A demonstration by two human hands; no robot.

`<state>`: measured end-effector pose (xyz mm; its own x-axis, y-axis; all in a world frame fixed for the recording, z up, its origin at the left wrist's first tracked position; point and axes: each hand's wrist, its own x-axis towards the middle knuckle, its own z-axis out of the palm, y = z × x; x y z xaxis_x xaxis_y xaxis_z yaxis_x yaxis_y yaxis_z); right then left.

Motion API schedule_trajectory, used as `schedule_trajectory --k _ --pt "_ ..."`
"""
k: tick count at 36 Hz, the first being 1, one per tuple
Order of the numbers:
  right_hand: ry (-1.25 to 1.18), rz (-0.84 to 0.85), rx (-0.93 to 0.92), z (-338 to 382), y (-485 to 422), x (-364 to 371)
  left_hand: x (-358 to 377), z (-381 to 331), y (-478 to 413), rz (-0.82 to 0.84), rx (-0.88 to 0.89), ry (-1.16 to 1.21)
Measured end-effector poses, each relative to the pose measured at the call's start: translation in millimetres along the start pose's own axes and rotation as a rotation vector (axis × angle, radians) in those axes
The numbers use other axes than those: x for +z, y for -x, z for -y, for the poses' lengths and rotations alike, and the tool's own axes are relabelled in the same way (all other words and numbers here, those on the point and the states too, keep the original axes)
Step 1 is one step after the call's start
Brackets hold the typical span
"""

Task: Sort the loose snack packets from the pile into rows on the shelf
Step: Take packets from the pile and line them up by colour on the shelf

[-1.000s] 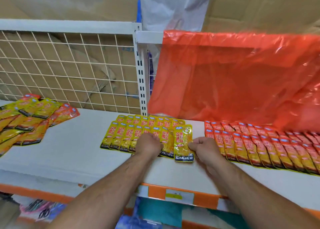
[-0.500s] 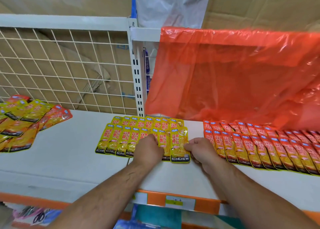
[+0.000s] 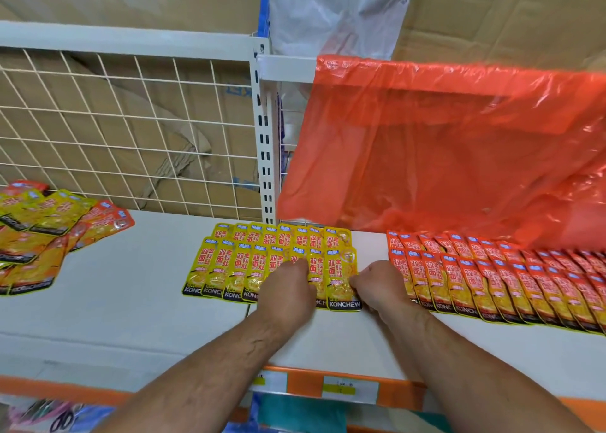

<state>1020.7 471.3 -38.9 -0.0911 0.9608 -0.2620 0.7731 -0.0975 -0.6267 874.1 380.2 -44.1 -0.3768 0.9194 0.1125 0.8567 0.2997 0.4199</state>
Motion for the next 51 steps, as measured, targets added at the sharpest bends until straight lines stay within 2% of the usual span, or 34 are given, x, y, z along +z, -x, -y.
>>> schedule_trajectory --k 12,34,45,47,51 --pt "0.207 -0.051 -0.042 9.9 6.6 -0.1 -6.0 1.7 1.7 -0.046 0.037 -0.051" --pt "0.266 -0.066 -0.082 14.4 13.7 -5.6 -7.5 -0.6 5.1 -0.041 0.016 -0.06" --pt "0.335 -0.073 -0.159 9.7 11.8 -6.7 -11.0 -3.8 7.2 -0.049 0.017 -0.105" --pt "0.362 -0.081 -0.193 11.7 16.6 -9.0 -10.5 -0.8 7.3 -0.077 0.037 -0.132" --pt "0.448 -0.099 -0.377 16.6 26.0 -7.9 -11.3 6.5 8.6 -0.16 0.091 -0.19"
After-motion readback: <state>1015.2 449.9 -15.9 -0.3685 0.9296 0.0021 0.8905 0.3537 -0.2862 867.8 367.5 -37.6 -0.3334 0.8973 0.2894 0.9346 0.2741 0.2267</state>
